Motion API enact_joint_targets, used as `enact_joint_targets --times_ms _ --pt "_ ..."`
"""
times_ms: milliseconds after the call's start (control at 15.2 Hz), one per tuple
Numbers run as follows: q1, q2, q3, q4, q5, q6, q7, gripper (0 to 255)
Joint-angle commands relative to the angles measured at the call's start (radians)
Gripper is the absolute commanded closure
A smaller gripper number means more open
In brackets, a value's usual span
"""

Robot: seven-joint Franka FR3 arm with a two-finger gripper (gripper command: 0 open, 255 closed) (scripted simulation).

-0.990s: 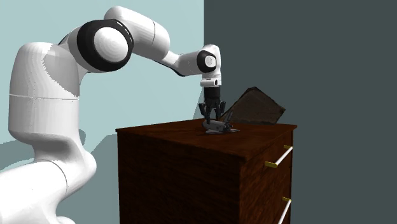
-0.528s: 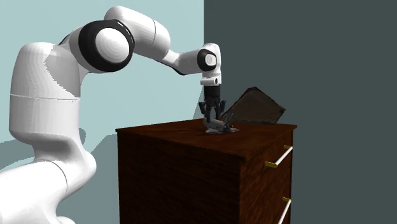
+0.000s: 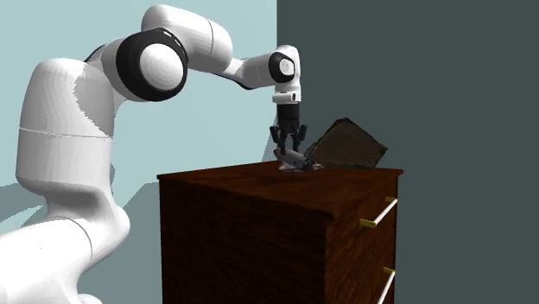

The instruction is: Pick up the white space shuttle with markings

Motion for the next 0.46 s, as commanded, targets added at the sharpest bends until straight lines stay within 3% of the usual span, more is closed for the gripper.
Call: enact_joint_targets --times_ms 0,396 --pt "0.009 0.010 0.001 0.036 -0.009 -0.030 0.006 255" --pt "0.038 0.045 0.003 0.127 -0.040 -0.098 0.023 255"
